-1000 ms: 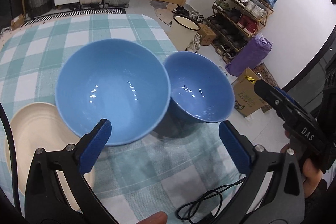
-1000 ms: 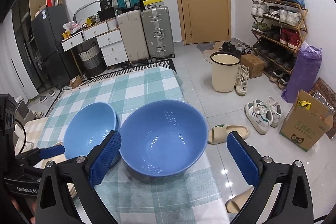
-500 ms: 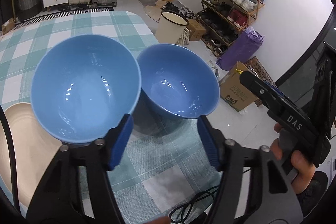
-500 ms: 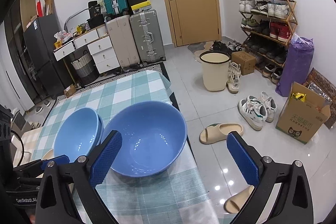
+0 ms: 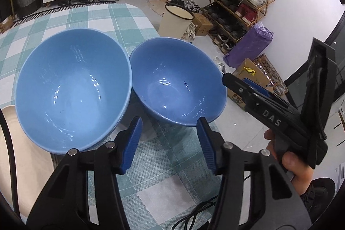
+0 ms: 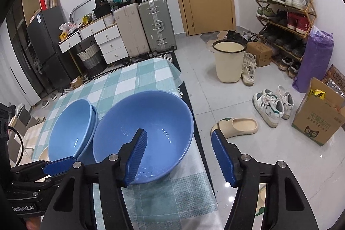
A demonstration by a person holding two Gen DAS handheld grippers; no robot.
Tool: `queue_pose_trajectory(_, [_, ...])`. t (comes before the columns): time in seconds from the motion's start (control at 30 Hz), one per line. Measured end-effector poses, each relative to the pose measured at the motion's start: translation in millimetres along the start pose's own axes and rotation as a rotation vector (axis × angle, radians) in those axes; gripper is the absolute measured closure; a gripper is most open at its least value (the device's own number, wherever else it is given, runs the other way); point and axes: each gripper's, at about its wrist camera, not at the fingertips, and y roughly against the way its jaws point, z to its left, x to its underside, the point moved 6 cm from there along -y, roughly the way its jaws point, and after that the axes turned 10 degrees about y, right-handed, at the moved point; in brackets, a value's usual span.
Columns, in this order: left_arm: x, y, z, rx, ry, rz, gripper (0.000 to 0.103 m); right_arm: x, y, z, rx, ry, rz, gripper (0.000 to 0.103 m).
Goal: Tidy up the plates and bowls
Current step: 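Move both tools back toward the remaining blue bowl, then close the left tool on the single blue bowl rim while the right tool grips it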
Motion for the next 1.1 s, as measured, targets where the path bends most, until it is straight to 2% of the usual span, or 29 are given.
queue_pose_trajectory(0.3, [-3,-20,5,-0.041,0.013,0.010,0.053,1,-39,-3,0.004,0.017,0.046,0.051])
queue_pose_trajectory(0.53, [-7,-31,8,-0.040,0.026,0.015,0.053,-2,-52,-11,0.024,0.016,0.057,0.070])
queue_pose_trajectory(0.67, [-7,-36,8,-0.043,0.027,0.022,0.053,-4,-56,-16,0.030,0.015,0.056,0.073])
queue_pose_trajectory(0.87, [-10,-42,10,-0.043,0.031,0.023,0.061,-5,-63,-17,0.024,0.018,0.058,0.075])
queue_pose_trajectory(1.0, [-11,-43,10,-0.038,0.030,0.013,0.062,-5,-65,-16,0.034,0.032,0.054,0.086])
queue_pose_trajectory(1.1, [-8,-44,7,-0.031,0.015,0.013,0.068,-3,-68,-13,0.032,0.039,0.055,0.089])
